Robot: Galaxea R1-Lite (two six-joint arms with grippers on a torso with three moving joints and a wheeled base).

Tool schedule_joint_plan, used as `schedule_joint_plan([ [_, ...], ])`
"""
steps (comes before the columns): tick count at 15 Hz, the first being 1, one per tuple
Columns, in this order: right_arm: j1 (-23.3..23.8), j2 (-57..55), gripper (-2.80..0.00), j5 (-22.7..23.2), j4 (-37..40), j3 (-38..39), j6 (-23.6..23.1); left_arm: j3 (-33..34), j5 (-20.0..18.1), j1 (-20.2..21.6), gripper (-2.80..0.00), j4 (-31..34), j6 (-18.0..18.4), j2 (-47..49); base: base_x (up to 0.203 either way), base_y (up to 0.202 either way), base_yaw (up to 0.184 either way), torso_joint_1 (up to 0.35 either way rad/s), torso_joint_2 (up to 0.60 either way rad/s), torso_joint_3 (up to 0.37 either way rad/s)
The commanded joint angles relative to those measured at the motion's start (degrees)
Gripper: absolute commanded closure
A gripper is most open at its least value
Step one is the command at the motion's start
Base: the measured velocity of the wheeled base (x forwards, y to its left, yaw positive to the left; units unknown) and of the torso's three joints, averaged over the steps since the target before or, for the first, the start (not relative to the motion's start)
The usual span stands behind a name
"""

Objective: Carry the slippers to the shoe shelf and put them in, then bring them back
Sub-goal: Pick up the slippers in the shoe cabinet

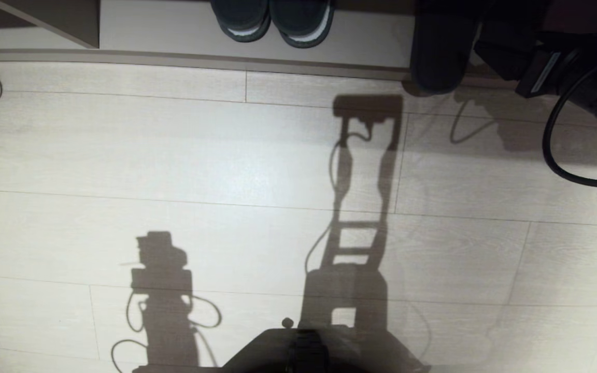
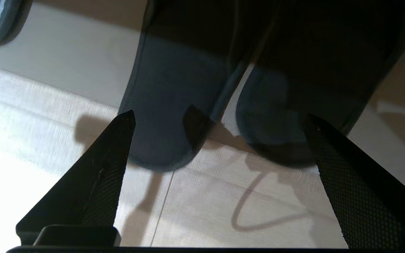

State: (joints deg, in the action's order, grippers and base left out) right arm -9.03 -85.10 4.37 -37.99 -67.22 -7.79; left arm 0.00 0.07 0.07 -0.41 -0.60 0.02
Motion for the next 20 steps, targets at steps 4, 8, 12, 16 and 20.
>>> schedule_joint_plan([
  [4,0.03,-9.95,-2.8,-0.2,-1.27,-14.69,-3.3,0.0,0.01,0.01,0.0,-0.03,-0.02,-0.1,0.0,0.0,0.0,0.0,0.0,0.0],
  [8,0.07,-13.48,-2.8,-0.96,-1.71,-19.76,-7.28,0.0,0.01,0.01,0.0,-0.03,-0.02,-0.02,0.0,0.0,0.0,0.0,0.0,0.0],
  [12,0.07,-16.47,-2.8,-3.0,-4.54,-22.16,-9.6,0.0,0.01,-0.07,0.0,-0.03,-0.11,-0.11,0.0,0.0,0.0,0.0,0.0,0.0],
  [16,0.27,-21.28,-2.8,-6.2,-11.05,-28.78,-11.24,0.0,0.01,-0.07,0.0,-0.03,-0.19,-0.02,0.0,0.0,0.0,0.0,0.0,0.0],
  [20,0.43,-25.43,-2.8,-6.42,-14.05,-32.7,-12.17,0.0,0.01,-0.03,0.0,-0.03,-0.19,-0.02,0.0,0.0,0.0,0.0,0.0,0.0],
])
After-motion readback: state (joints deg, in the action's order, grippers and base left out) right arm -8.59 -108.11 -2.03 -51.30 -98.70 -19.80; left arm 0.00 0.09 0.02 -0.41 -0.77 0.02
